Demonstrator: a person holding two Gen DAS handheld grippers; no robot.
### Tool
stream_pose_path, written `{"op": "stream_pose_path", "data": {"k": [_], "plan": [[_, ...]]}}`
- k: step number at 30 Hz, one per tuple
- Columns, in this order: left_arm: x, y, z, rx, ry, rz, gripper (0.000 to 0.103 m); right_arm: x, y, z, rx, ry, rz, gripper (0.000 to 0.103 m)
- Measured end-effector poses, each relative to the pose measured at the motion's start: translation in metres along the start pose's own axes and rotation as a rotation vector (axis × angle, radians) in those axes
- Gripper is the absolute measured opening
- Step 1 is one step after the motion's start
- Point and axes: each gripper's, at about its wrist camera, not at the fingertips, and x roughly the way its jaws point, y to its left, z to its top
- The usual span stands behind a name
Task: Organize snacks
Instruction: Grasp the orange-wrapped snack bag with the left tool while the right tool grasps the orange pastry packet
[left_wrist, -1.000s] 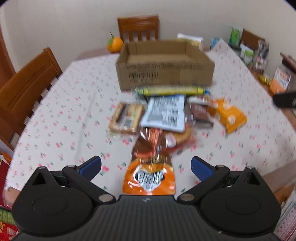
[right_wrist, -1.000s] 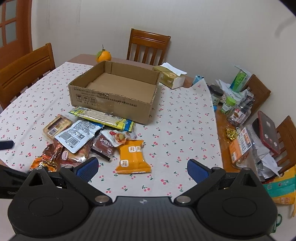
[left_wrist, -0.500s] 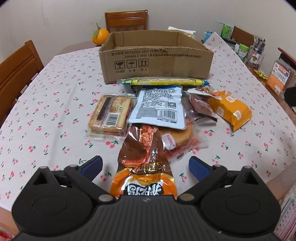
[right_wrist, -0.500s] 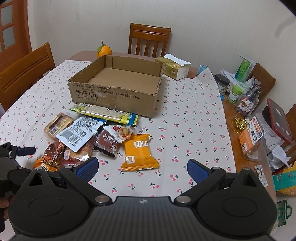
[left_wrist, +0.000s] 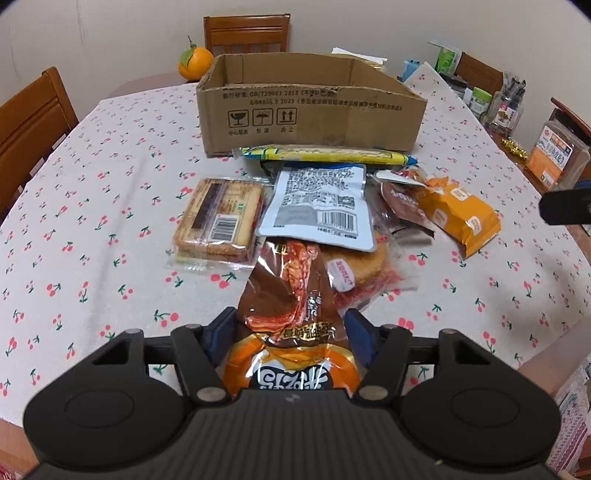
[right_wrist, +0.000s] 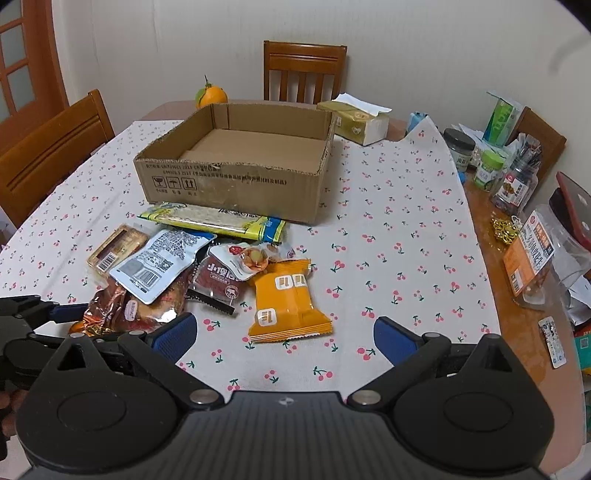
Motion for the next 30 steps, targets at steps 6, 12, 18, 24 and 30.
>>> {"op": "stream_pose_path", "data": {"k": [6, 12, 18, 24, 30], "plan": [[-0.011, 0.011, -0.009, -0.021, 0.022, 0.006, 0.062, 0.014, 0.001, -0.002, -0.025, 0.009, 0.016, 0.103], [-0.017, 0.026, -0.016, -0.052, 0.023, 0.042, 0.062, 0.042, -0.006, -0.004, -0.041, 0.017, 0.046, 0.103], [-0.016, 0.025, -0.015, -0.053, 0.02, 0.06, 0.063, 0.072, -0.011, 0.002, -0.074, 0.013, 0.065, 0.099], [-0.013, 0.024, -0.014, -0.049, 0.017, 0.068, 0.064, 0.096, -0.013, 0.011, -0.108, 0.039, 0.099, 0.088], [-0.011, 0.025, -0.013, -0.043, 0.015, 0.061, 0.067, 0.11, -0.008, 0.013, -0.14, 0.067, 0.115, 0.082]]}}
